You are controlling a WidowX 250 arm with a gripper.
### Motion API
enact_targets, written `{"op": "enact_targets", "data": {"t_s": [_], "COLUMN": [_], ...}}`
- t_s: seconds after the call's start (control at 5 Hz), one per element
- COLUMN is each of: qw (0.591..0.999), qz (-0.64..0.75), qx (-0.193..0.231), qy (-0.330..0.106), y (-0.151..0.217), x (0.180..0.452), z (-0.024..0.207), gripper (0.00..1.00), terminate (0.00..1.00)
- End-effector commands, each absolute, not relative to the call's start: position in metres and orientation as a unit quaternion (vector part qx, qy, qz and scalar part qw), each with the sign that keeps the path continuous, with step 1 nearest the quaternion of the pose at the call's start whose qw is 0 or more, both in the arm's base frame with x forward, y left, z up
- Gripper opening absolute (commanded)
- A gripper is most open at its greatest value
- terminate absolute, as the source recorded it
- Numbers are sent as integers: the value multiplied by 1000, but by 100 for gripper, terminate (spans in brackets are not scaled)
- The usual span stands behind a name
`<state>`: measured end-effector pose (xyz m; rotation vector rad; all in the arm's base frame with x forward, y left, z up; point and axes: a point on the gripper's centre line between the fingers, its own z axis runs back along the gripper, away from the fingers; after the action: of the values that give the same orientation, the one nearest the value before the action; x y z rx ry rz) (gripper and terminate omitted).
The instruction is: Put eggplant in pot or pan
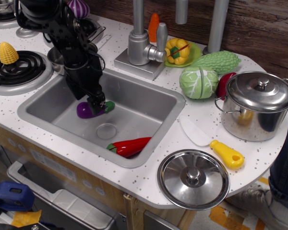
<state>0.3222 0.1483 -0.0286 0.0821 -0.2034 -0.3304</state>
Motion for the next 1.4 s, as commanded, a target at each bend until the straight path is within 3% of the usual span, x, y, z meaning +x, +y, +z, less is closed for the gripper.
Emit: {"op": "enact_targets", "data": {"t_s": [0.0,0.6,1.0,1.2], "qw": [968,961,965,967], "qz": [-202,-216,-199,-187], "qx": [46,49,8,-6], "qy": [-143,-164,-170,-172], "y": [158,161,162,161], "x": [339,345,344,343], "z": [-29,-49,-61,-64], "gripper": [100,100,100,0], "terminate": [0,0,0,0]}}
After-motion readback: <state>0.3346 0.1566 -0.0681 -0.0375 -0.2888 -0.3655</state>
